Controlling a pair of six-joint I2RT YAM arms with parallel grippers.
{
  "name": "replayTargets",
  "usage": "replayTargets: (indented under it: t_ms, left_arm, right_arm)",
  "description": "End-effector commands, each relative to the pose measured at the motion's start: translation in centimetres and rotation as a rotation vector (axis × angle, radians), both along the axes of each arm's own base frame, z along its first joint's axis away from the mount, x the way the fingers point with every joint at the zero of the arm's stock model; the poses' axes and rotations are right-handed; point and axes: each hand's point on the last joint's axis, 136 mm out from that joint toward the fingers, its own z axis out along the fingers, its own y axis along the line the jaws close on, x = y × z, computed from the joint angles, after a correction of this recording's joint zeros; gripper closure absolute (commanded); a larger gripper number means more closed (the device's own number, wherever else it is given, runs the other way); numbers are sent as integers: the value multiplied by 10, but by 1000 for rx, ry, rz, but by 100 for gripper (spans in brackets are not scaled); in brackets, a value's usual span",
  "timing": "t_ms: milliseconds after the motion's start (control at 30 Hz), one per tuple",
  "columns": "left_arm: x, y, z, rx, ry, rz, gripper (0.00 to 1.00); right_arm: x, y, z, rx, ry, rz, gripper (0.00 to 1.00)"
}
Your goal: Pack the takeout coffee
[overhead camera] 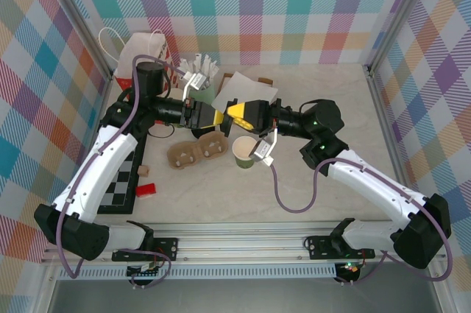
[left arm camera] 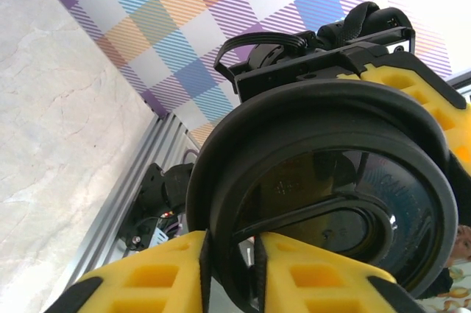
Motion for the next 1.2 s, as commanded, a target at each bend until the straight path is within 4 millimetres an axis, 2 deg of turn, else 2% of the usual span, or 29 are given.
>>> replayTargets:
  t_ms: [0, 167, 267, 300, 333, 400, 500, 600, 700, 733, 800, 867, 900, 967, 1033, 1133, 1167]
  left_arm:
    - [-17, -2, 7, -25, -37, -60, 81]
    - [-17, -2, 6, -16, -47, -57, 100]
    - [-17, -1, 6, -4, -72, -40, 100]
    - [-16, -1, 6, 2, -80, -32, 100]
    - [-15, 0, 5, 12, -93, -21, 100]
    - [-8, 1, -1, 58, -106, 30, 100]
    - [15, 7, -24, 177, -95, 157, 100]
    - [44, 23, -60, 361, -70, 331, 100]
    - [62, 39, -85, 490, -48, 450, 100]
    - [67, 43, -92, 525, -40, 479, 100]
    - [75, 52, -104, 607, -32, 540, 100]
    - [79, 59, -118, 725, -41, 591, 100]
    - [79, 60, -125, 782, -48, 604, 100]
    - [76, 58, -138, 892, -71, 621, 100]
    - [73, 53, -148, 959, -76, 633, 100]
    - [69, 44, -164, 1048, -71, 662, 100]
    - [68, 38, -170, 1071, -66, 665, 100]
  right_arm:
    - [-3, -4, 18, 50, -39, -15, 100]
    - [1, -3, 13, 33, -20, -30, 100]
    - [6, -1, 2, -1, -3, -51, 100]
    - [7, 0, -3, -19, 16, -57, 97]
    - [10, 0, -12, -57, 62, -68, 87]
    - [13, -2, -25, -114, 150, -88, 74]
    - [20, -12, -37, -146, 447, -133, 58]
    - [38, -34, -47, -103, 830, -260, 38]
    - [43, -59, -62, -63, 1241, -387, 7]
    - [43, -67, -68, -36, 1374, -422, 0]
    - [48, -79, -82, 67, 1615, -480, 0]
    - [63, -95, -99, 301, 1885, -561, 0]
    - [74, -107, -111, 448, 1995, -622, 0]
    - [86, -133, -151, 715, 2225, -778, 0]
    - [80, -137, -184, 777, 2410, -836, 0]
    - [69, -130, -225, 884, 2775, -802, 0]
    - [67, -125, -235, -895, -2908, 748, 0]
